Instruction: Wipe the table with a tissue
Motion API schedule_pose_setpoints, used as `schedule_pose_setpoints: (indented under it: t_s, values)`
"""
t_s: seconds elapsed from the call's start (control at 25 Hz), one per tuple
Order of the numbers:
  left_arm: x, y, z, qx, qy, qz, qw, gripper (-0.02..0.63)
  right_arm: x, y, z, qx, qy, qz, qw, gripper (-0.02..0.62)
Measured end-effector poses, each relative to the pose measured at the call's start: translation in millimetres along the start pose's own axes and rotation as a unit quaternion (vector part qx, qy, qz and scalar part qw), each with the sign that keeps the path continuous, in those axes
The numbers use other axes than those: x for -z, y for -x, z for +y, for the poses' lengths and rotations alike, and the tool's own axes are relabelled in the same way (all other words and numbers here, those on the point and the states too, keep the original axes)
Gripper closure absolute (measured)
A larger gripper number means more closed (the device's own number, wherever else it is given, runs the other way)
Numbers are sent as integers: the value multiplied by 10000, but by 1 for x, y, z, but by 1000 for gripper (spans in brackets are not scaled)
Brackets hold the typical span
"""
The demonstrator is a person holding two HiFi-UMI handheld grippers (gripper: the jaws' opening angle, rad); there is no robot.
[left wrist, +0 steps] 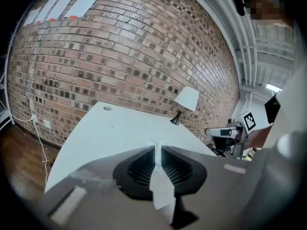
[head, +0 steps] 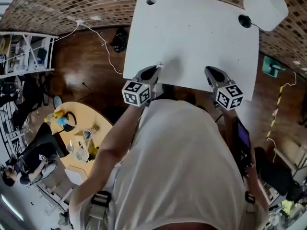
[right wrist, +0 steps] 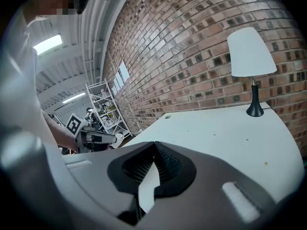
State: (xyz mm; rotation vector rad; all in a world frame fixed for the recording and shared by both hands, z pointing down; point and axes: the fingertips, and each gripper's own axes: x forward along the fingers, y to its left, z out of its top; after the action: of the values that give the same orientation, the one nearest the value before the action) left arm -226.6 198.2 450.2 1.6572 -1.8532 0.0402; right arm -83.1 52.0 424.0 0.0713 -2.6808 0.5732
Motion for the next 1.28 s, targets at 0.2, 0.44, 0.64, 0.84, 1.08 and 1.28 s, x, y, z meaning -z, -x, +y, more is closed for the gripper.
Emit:
schedule_pose_setpoints:
  t_s: [0.2,0.44,0.64,0.84,1.08,1.28]
  values:
    - [-1,-17,14,319,-85,262,9991,555,-3,-5,-6,383,-90,-1,9992,588]
    - [-10,-23,41,819,-131,496,9953,555,-14,-34,8,754,-66,-12,9971,588]
    - [-6,-33,35,1116,-288,671,9911,555,-20,-37,20,839,-124,-7,9964,588]
    - [4,-44,41,1239,-206,812,9888,555,-22,-37,18,928,17,153,9956,588]
    - [0,-47,33,1170,-268,830,9893,555,-21,-39,17,756,-13,170,9970,588]
    - [9,-76,5,1105,-152,784,9907,555,-11,-15,-8,691,-53,431,9967,588]
